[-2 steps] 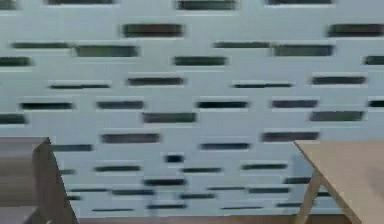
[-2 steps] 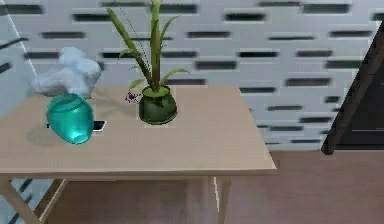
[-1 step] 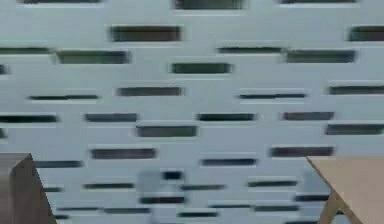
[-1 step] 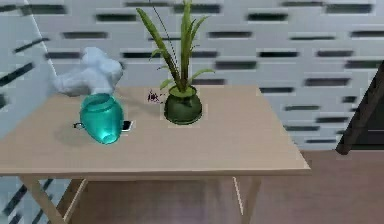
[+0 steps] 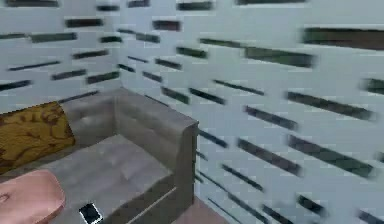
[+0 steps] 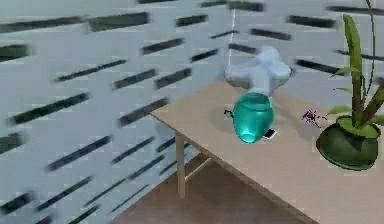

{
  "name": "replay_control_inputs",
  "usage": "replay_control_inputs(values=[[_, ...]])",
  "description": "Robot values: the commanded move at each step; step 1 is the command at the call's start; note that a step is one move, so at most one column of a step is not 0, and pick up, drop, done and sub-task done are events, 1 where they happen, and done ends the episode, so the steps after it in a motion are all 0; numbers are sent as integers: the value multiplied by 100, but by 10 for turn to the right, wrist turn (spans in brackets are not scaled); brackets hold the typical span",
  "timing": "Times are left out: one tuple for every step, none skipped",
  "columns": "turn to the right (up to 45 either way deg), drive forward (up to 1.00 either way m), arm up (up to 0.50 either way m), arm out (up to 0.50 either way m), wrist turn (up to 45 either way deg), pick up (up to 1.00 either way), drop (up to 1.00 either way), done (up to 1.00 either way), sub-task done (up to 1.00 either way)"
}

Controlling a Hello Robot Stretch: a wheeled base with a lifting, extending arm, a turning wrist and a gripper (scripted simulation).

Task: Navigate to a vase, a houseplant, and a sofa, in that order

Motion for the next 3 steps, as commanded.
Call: replay_control_inputs(values=[[-450,0,0,0,0,0,0,0,0],[-150,0,0,0,0,0,0,0,0],[0,0,0,0,0,0,0,100,0]])
